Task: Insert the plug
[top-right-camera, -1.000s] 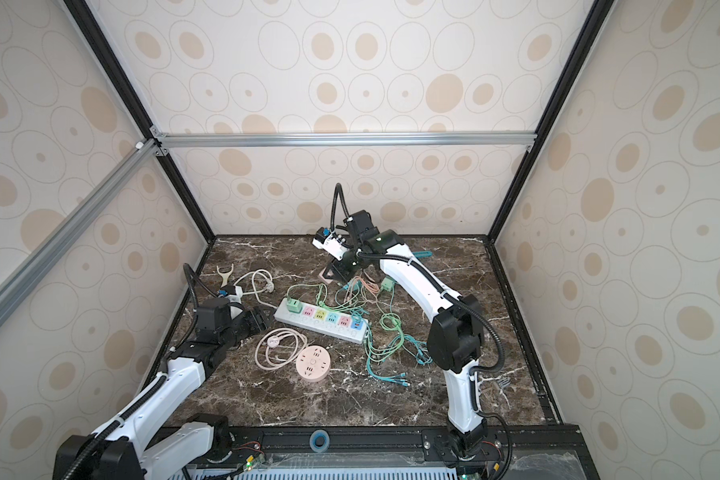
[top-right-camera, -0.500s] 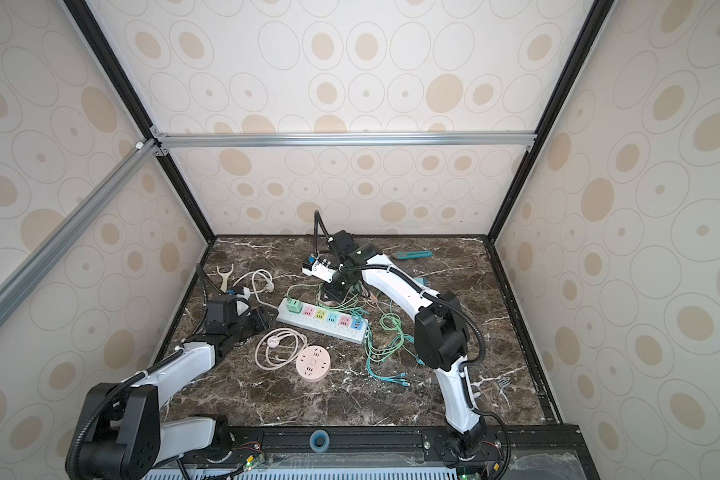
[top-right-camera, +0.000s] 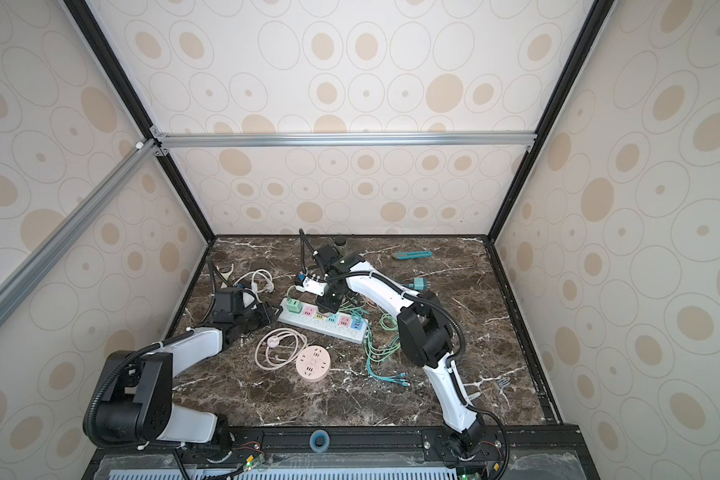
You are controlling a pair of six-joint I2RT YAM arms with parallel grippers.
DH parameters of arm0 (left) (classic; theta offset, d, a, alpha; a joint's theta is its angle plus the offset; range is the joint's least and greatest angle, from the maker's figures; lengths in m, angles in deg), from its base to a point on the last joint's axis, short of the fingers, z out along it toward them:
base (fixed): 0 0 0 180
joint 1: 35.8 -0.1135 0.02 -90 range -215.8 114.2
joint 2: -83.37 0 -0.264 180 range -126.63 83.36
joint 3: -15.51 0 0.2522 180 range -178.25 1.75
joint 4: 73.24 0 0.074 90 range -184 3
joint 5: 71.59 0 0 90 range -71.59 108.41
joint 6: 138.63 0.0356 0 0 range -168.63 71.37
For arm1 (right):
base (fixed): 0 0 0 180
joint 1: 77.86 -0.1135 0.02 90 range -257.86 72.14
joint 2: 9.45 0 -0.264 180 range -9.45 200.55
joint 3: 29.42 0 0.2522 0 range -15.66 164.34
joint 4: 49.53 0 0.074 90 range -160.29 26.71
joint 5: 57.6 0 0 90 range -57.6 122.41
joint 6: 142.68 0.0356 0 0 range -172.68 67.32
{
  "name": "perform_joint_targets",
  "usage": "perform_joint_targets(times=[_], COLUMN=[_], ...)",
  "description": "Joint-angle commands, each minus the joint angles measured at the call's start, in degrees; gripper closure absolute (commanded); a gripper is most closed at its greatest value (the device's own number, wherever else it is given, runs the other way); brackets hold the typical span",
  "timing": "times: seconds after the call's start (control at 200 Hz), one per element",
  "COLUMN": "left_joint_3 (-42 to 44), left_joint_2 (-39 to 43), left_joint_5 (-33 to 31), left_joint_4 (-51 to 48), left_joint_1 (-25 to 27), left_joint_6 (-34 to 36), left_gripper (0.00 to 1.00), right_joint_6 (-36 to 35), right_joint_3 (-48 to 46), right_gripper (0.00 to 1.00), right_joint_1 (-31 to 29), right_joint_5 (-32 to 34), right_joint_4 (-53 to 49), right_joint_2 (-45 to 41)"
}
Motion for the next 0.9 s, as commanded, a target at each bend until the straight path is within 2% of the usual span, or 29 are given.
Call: perform_joint_targets(times=[0.0, 0.43, 0.7, 0.895], left_joint_3=[-1.97, -3.36, -3.73, -3.64], left_joint_2=[-0.87, -3.70, -5.61, -6.24], left_joint_5=[-1.04, -2.04, -0.35, -0.24], left_joint_4=[0.34, -0.47, 0.17, 0.58], left_joint_1=[-0.44, -0.44, -0.45, -0.45], left_joint_6=[1.29, 2.43, 2.45, 2.42], left_gripper=[0.50, 0.54, 0.60, 0.60], right_joint_6=[-2.02, -2.28, -2.56, -2.82], right_joint_3=[2.27, 5.81, 6.36, 6.60], right_gripper=[0.93, 0.93, 0.93, 0.93], right_joint_1=[-0.68, -1.64, -2.01, -2.39], right_joint_5=[2.69, 2.21, 2.10, 2.35], right_joint_4=[-2.56, -3.42, -3.78, -3.87], right_joint_2=[1.05, 3.41, 3.80, 4.11])
